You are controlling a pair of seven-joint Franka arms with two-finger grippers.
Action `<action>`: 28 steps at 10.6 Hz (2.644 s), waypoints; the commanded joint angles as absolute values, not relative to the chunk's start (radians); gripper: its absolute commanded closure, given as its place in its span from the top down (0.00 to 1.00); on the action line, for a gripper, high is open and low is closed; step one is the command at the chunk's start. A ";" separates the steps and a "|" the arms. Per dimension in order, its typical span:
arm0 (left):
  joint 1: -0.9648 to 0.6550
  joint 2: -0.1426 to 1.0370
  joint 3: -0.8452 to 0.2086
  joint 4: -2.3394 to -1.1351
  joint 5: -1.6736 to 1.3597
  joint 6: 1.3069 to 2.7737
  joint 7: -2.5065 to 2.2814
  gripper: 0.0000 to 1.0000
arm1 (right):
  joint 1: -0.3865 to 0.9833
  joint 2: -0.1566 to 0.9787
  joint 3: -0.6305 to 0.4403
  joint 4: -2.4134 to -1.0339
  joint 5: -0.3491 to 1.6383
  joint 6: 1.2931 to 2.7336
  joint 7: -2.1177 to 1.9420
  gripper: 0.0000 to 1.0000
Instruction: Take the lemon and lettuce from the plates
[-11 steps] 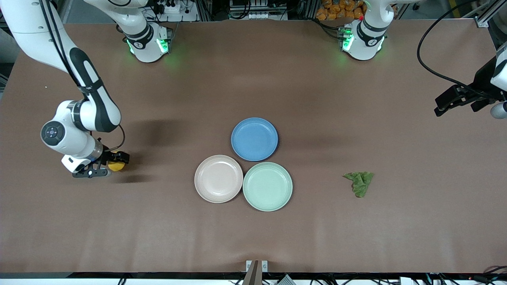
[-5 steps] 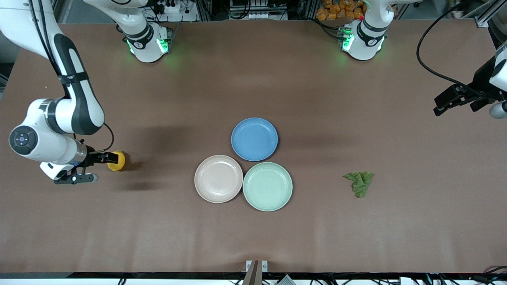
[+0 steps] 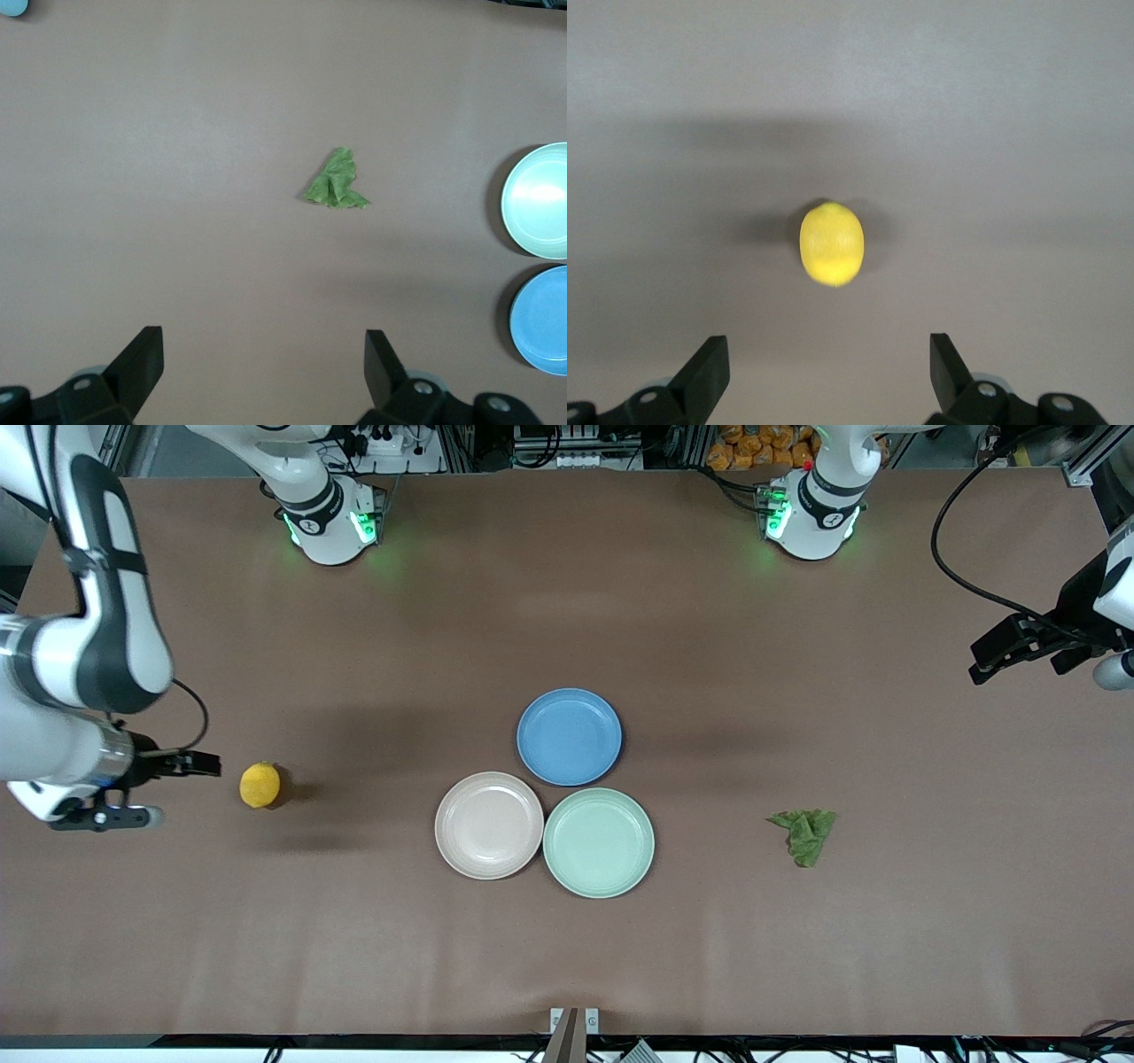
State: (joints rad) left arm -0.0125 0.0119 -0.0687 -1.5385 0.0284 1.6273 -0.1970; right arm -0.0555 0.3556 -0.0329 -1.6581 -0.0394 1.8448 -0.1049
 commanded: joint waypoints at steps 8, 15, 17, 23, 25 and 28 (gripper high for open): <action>-0.011 0.012 -0.100 -1.508 0.037 1.591 -0.190 1.00 | -0.044 0.120 -0.023 -1.447 -0.041 1.416 -0.098 1.00; -0.006 0.011 -0.097 -1.511 0.048 1.588 -0.189 1.00 | -0.041 0.107 -0.009 -1.419 -0.015 1.422 -0.094 1.00; -0.009 0.008 -0.100 -1.513 0.048 1.583 -0.193 1.00 | -0.037 0.110 -0.011 -1.419 -0.015 1.436 -0.092 1.00; -0.006 0.006 -0.091 -1.506 0.049 1.540 -0.126 1.00 | -0.032 0.104 -0.012 -1.419 -0.015 1.470 -0.091 1.00; -0.006 0.006 -0.091 -1.505 0.041 1.540 -0.127 1.00 | -0.025 0.098 -0.015 -1.423 -0.015 1.480 -0.091 1.00; -0.006 0.011 -0.091 -1.506 0.035 1.542 -0.133 1.00 | -0.015 0.069 -0.015 -1.459 -0.015 1.494 -0.089 1.00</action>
State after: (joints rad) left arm -0.0103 0.0117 -0.0882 -1.5188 0.0284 1.5613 -0.1511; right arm -0.0265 0.1065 -0.0096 -1.4254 -0.0260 1.4869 -0.1043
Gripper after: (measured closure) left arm 0.000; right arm 0.000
